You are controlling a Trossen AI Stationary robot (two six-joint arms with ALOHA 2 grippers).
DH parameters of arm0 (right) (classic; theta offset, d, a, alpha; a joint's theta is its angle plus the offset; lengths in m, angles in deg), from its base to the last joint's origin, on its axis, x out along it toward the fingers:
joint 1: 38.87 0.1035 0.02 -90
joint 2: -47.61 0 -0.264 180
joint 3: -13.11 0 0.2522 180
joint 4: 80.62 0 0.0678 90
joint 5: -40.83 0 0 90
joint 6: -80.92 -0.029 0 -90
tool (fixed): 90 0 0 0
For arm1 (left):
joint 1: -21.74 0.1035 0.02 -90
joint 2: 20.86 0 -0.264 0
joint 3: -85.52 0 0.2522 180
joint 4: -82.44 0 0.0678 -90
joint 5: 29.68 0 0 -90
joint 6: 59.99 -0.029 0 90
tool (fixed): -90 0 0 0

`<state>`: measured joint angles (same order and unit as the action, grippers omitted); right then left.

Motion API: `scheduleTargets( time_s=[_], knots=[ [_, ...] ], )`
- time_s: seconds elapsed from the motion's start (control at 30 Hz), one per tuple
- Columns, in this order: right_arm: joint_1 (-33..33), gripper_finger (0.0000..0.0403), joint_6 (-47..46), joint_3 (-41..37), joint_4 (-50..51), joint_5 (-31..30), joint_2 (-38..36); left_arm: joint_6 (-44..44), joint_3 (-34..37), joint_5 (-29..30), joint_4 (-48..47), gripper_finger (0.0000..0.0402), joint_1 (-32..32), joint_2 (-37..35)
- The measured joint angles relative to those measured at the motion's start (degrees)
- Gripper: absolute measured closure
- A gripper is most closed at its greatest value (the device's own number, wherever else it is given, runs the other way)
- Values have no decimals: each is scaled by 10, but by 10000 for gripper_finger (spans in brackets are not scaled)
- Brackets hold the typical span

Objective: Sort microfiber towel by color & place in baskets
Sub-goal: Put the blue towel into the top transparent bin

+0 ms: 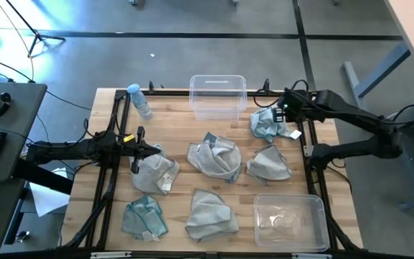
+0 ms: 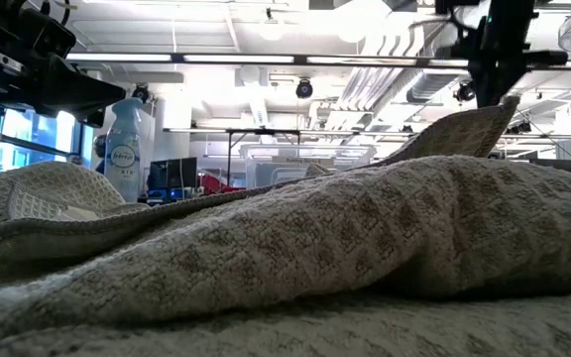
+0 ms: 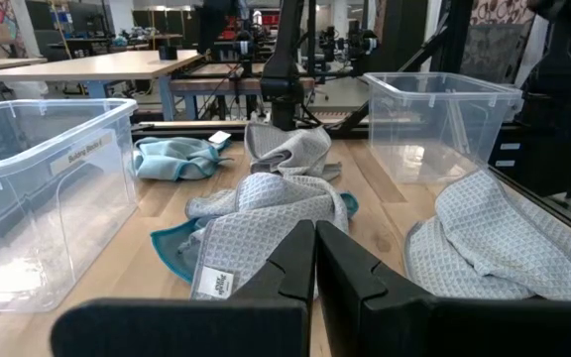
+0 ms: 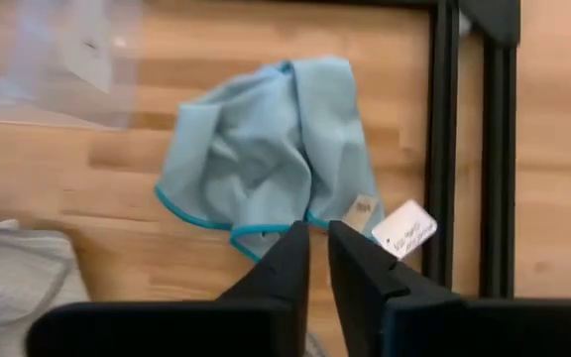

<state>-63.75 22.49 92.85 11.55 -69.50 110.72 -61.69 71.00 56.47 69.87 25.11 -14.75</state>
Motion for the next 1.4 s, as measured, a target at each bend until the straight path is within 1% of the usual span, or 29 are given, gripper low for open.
scheduleTargets(
  time_s=[0.13,0.43,0.5,0.6,0.73,0.8,1.0,1.07,1.2,1.3,1.4],
  knots=[
    [-1,309,-29,-40,-26,5,15,0,0,0,0,402,0,0],
    [-1,192,-50,-166,-162,26,22,0,0,0,0,402,0,0],
    [-1,172,-52,-198,-185,31,22,0,0,0,0,401,0,0],
    [-1,152,-50,-247,-234,40,22,0,0,0,0,402,0,0],
    [-2,146,-46,-301,-313,38,22,0,0,0,0,402,0,0],
    [-3,146,-46,-319,-350,27,22,0,0,0,0,401,0,0],
    [-3,146,-17,-336,-377,-53,22,0,0,0,0,401,0,0],
    [-3,146,-5,-344,-392,-69,22,0,0,0,0,401,0,0],
    [-12,146,6,-369,-455,-65,25,0,0,0,0,401,0,0],
    [-22,147,4,-384,-462,-55,45,0,0,0,0,402,0,0],
    [-27,147,5,-394,-476,-29,78,0,0,0,0,402,0,0]
  ],
)
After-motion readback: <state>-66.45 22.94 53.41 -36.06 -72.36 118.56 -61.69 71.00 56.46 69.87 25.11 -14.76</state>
